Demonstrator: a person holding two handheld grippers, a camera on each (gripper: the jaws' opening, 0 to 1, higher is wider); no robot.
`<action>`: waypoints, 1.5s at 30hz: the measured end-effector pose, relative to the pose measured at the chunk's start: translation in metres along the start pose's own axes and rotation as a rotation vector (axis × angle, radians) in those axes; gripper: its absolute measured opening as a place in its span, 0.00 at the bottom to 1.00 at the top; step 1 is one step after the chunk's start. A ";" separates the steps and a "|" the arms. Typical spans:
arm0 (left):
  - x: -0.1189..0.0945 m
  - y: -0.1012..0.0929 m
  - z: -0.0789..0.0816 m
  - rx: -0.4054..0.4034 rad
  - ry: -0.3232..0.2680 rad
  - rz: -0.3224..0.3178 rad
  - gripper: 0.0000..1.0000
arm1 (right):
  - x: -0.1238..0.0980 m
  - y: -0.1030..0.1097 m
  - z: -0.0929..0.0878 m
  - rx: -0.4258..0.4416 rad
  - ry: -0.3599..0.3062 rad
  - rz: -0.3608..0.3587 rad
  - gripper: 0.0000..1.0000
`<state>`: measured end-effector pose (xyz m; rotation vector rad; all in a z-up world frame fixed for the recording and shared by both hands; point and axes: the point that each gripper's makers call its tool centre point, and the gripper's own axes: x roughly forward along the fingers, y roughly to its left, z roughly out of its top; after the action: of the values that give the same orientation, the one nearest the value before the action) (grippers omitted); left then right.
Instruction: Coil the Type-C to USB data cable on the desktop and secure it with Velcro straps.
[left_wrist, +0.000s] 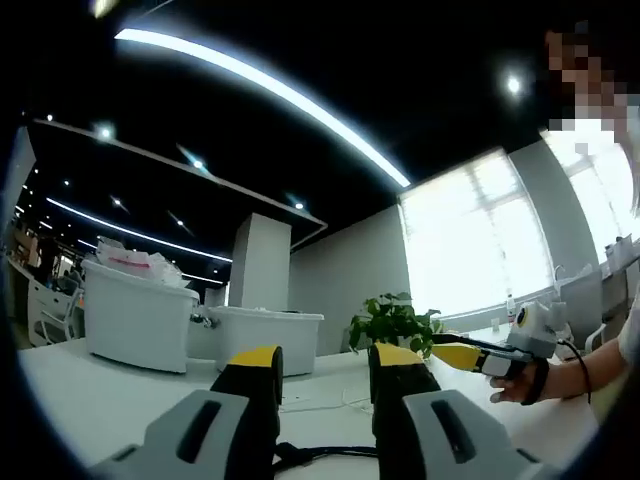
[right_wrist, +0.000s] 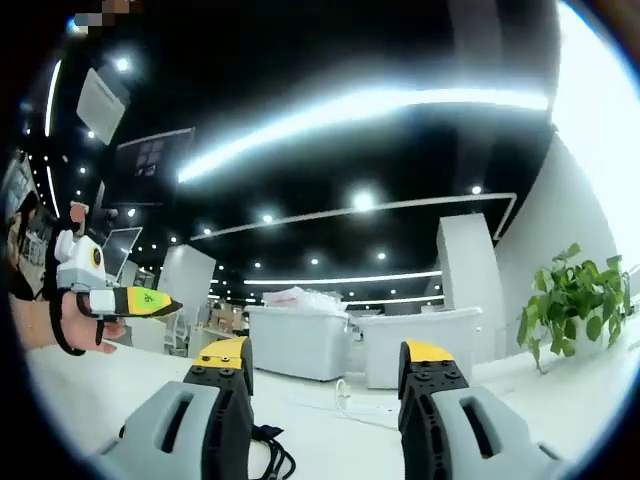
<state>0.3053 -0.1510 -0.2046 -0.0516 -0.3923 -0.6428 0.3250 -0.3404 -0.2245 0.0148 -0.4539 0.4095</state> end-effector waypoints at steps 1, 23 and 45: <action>0.001 -0.003 0.001 -0.015 -0.007 0.002 0.36 | -0.003 -0.001 -0.001 0.034 0.006 -0.005 0.54; -0.001 0.004 -0.021 0.018 0.118 0.055 0.37 | 0.000 0.019 -0.019 -0.062 0.098 0.059 0.62; -0.004 0.005 -0.024 0.059 0.158 0.060 0.37 | 0.000 0.007 -0.021 -0.014 0.117 0.027 0.54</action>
<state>0.3138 -0.1490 -0.2281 0.0436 -0.2566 -0.5717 0.3311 -0.3316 -0.2442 -0.0284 -0.3418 0.4310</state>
